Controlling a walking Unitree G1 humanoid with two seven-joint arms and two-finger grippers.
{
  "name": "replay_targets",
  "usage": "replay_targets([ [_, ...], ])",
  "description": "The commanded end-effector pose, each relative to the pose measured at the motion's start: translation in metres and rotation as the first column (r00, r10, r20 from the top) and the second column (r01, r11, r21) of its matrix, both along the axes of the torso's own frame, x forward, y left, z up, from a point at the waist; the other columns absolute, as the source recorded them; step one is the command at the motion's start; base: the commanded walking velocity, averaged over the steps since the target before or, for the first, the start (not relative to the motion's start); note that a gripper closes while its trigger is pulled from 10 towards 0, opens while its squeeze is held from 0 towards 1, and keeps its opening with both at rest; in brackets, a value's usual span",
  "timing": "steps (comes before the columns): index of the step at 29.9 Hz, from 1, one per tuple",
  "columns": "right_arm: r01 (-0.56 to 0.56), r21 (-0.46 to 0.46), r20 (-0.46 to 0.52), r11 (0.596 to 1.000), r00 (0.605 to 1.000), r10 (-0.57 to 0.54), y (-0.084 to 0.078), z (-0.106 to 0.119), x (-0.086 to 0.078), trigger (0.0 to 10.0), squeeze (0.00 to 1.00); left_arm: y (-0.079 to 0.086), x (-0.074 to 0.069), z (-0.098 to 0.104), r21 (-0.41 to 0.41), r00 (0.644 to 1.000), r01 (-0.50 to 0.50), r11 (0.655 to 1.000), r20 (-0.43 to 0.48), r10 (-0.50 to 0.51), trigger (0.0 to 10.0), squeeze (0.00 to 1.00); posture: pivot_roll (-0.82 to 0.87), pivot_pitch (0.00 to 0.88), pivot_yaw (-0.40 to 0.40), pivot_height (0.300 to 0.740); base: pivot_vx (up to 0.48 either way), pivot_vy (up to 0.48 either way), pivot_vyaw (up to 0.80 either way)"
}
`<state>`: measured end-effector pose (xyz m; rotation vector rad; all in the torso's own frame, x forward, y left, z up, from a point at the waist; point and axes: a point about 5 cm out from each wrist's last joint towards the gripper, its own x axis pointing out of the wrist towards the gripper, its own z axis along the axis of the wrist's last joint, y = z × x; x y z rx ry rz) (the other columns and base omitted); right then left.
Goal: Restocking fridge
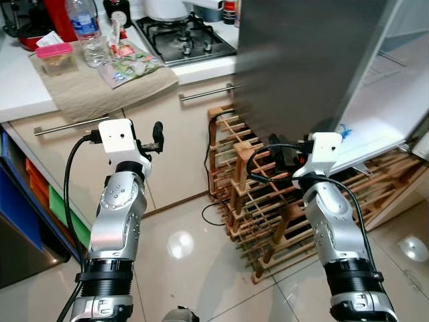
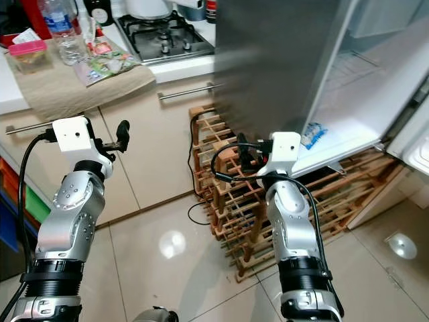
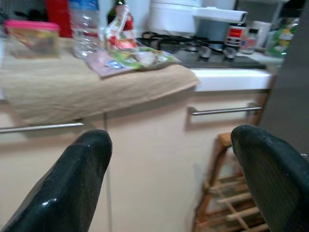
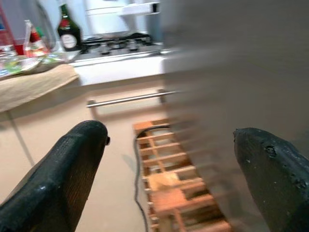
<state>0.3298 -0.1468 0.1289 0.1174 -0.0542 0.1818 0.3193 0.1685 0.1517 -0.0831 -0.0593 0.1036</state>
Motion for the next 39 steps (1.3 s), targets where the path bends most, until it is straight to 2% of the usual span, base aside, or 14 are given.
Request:
replay_targets([
  [1, -0.002, 0.012, -0.014, 1.000, 1.000, 0.003, -0.002, -0.002, 0.000, 10.0, 0.00, -0.002, -0.001, 0.004, 0.010, 1.000, -0.008, 1.000, 0.027, 0.008, 10.0, 0.00, -0.02, 0.000, 0.004, 0.740, 0.000, 0.000, 0.56],
  [4, -0.011, 0.009, -0.008, 1.000, 1.000, 0.011, -0.001, -0.001, -0.001, 10.0, 0.00, -0.002, -0.001, 0.003, 0.000, 1.000, -0.005, 1.000, 0.026, 0.005, 10.0, 0.00, -0.03, 0.000, 0.005, 0.740, 0.000, 0.000, 0.56],
  [5, -0.020, 0.010, -0.004, 1.000, 1.000, 0.020, -0.001, 0.000, -0.002, 10.0, 0.04, -0.004, 0.000, 0.003, 0.000, 1.000, 0.001, 1.000, 0.026, -0.001, 10.0, 0.00, -0.05, 0.000, 0.008, 0.740, 0.000, 0.000, 0.56],
  [6, -0.033, -0.003, 0.003, 0.999, 0.999, 0.033, 0.000, 0.000, -0.004, 10.0, 0.19, -0.006, 0.001, 0.003, 0.002, 1.000, 0.009, 1.000, 0.028, -0.009, 10.0, 0.00, -0.06, 0.000, 0.011, 0.740, 0.000, 0.000, 0.56],
  [8, -0.038, -0.017, 0.008, 0.999, 0.999, 0.039, 0.001, 0.001, -0.005, 10.0, 0.19, -0.010, 0.003, 0.003, 0.004, 0.999, 0.015, 1.000, 0.030, -0.015, 10.0, 0.00, -0.06, 0.000, 0.011, 0.740, 0.000, 0.000, 0.56],
  [15, -0.064, -0.026, -0.025, 0.998, 0.998, 0.063, -0.002, -0.005, -0.011, 10.0, 0.39, -0.020, 0.006, 0.010, 0.035, 0.998, 0.039, 0.999, 0.055, -0.041, 10.0, 0.00, -0.07, 0.000, 0.006, 0.740, 0.000, 0.000, 0.51],
  [21, -0.033, -0.006, -0.024, 0.999, 0.999, 0.033, -0.003, -0.003, -0.009, 10.0, 0.35, -0.015, 0.005, 0.012, 0.010, 0.997, 0.020, 1.000, 0.072, -0.021, 10.0, 0.00, -0.07, 0.000, 0.005, 0.740, 0.000, 0.152, 0.48],
  [23, 0.001, -0.020, -0.034, 1.000, 0.999, -0.002, -0.006, -0.003, -0.006, 10.0, 0.00, -0.014, 0.006, 0.013, 0.004, 0.997, 0.017, 1.000, 0.073, -0.017, 10.0, 0.00, -0.07, 0.000, 0.008, 0.740, 0.000, 0.424, 0.00],
  [25, 0.013, -0.008, -0.022, 1.000, 1.000, -0.013, -0.009, 0.000, -0.005, 10.0, 0.04, -0.015, 0.006, 0.014, 0.008, 0.997, 0.019, 1.000, 0.073, -0.020, 10.0, 0.00, -0.07, 0.000, 0.009, 0.740, 0.000, 0.424, 0.32],
  [26, 0.012, -0.010, -0.013, 1.000, 1.000, -0.013, -0.009, 0.002, -0.005, 10.0, 0.15, -0.017, 0.006, 0.014, 0.019, 0.997, 0.025, 1.000, 0.073, -0.026, 10.0, 0.00, -0.07, 0.000, 0.010, 0.740, 0.000, 0.420, 0.61],
  [31, 0.023, -0.012, 0.000, 1.000, 1.000, -0.023, -0.011, 0.005, -0.006, 10.0, 0.21, -0.022, 0.010, 0.017, 0.052, 0.996, 0.043, 0.998, 0.078, -0.047, 10.0, 0.00, -0.08, 0.000, 0.013, 0.740, 0.000, 0.140, 0.59],
  [34, 0.058, -0.012, 0.002, 0.998, 0.998, -0.058, -0.015, 0.005, -0.006, 10.0, 0.16, -0.024, 0.013, 0.019, 0.075, 0.995, 0.051, 0.996, 0.077, -0.056, 10.0, 0.00, -0.08, 0.000, 0.014, 0.740, 0.000, 0.000, 0.58],
  [36, 0.103, -0.015, 0.003, 0.995, 0.995, -0.103, -0.019, 0.005, -0.005, 10.0, 0.00, -0.025, 0.014, 0.021, 0.074, 0.994, 0.067, 0.995, 0.081, -0.073, 10.0, 0.00, -0.09, 0.000, 0.018, 0.740, 0.000, 0.000, 0.00],
  [39, 0.116, -0.030, 0.005, 0.993, 0.993, -0.116, -0.022, 0.005, -0.005, 10.0, 0.00, -0.027, 0.014, 0.021, 0.079, 0.993, 0.077, 0.994, 0.083, -0.083, 10.0, 0.00, -0.09, 0.000, 0.021, 0.740, 0.000, 0.000, 0.00],
])
